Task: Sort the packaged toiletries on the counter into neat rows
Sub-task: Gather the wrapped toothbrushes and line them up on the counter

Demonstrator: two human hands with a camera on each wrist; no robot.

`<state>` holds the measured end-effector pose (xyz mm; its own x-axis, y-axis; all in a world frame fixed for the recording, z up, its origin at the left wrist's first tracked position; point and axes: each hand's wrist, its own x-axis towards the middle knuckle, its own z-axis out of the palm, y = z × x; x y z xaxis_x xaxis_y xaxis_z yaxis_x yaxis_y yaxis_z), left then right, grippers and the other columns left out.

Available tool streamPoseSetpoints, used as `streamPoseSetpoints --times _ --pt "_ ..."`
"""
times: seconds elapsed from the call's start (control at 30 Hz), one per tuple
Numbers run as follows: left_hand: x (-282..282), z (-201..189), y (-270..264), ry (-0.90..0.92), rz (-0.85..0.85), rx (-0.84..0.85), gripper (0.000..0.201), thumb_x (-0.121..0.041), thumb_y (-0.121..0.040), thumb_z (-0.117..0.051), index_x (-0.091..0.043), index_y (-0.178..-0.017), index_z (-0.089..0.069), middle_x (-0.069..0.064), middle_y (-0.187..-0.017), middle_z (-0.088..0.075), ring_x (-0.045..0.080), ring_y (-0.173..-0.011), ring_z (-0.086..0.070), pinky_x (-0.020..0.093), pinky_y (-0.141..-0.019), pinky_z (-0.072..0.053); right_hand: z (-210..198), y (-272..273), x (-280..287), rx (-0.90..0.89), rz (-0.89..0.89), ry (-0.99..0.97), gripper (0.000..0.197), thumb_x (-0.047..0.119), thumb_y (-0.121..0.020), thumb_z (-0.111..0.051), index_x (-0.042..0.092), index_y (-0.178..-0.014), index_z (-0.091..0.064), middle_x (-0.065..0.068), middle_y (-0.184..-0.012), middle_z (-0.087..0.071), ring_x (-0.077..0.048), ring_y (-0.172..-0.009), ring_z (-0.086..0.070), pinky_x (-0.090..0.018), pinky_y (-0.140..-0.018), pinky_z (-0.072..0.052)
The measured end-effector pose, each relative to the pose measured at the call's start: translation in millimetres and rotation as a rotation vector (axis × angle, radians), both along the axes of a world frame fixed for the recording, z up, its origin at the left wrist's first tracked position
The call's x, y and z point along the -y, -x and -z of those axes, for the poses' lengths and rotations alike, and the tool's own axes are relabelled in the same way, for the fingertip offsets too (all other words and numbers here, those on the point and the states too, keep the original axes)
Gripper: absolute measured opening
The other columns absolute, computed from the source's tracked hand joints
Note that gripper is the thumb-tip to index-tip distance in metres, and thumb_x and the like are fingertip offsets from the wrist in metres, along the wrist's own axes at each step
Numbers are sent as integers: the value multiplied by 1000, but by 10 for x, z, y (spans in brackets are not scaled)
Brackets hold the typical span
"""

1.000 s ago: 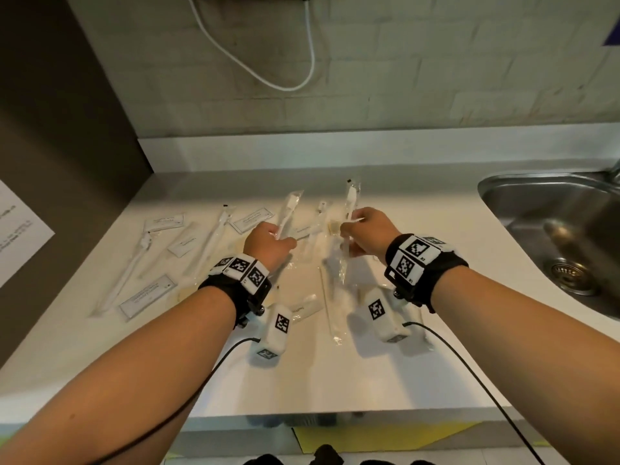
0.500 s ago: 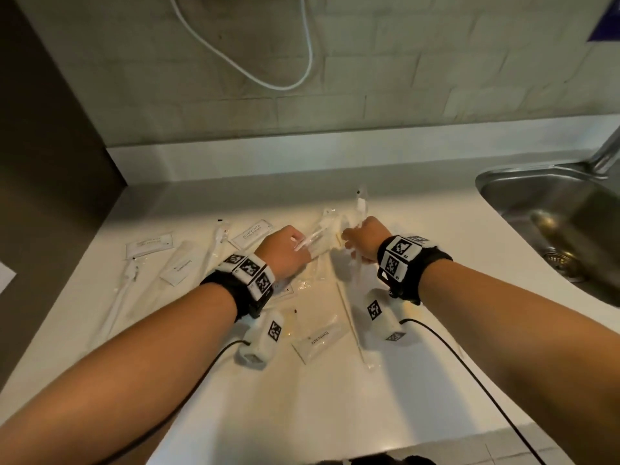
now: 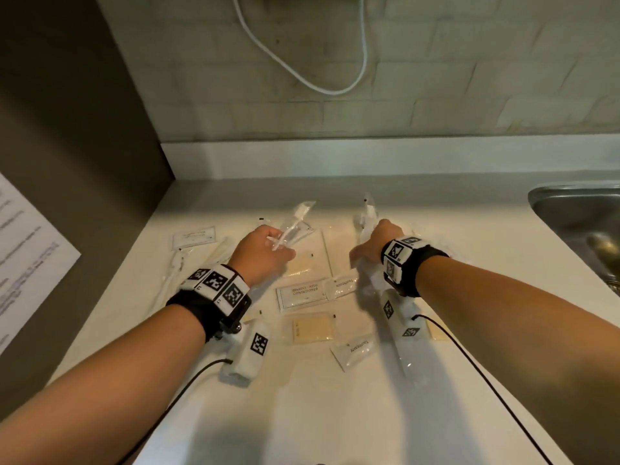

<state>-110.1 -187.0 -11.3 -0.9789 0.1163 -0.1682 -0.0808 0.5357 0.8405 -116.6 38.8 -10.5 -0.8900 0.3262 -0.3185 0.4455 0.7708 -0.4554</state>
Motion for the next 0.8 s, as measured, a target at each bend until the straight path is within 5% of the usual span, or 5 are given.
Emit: streamPoseSetpoints --times 0.27,0.37,0.43,0.53,0.8 --pt "485 120 203 276 -194 64 49 -21 -80 -75 -11 -120 -50 7 -110 -60 25 -91 -58 31 -69 -46 -200 154 175 -178 -1 170 60 29 -75 -78 7 -121 -47 -10 -106 -66 -25 -90 -66 -34 -71 -56" --pt "519 194 200 324 -166 116 48 -23 -76 -78 -15 -115 -52 4 -105 -60 22 -88 -60 33 -68 -52 -324 120 322 -224 -123 250 40 29 -82 -72 11 -109 -49 -3 -78 -67 -11 -61 -61 -22 -54 -44" --pt "499 201 192 311 -160 110 46 -22 -75 -80 -15 -111 -53 4 -101 -61 20 -82 -61 31 -62 -52 -327 81 423 -193 -194 287 35 29 -83 -71 8 -103 -51 -1 -69 -66 -12 -60 -61 -25 -63 -48" --pt "456 184 183 250 -163 144 41 -16 -75 -81 -9 -103 -53 5 -100 -61 22 -85 -60 27 -58 -46 -238 38 533 -128 -231 357 32 27 -83 -71 9 -100 -51 -8 -83 -72 -23 -78 -70 -38 -80 -56" --pt "417 117 116 93 -93 295 25 -16 -78 -65 -3 -99 -63 9 -87 -62 23 -72 -59 30 -61 -48 -34 -99 705 -82 -166 461 24 20 -91 -60 1 -106 -55 -24 -105 -69 -32 -81 -70 -43 -79 -59"
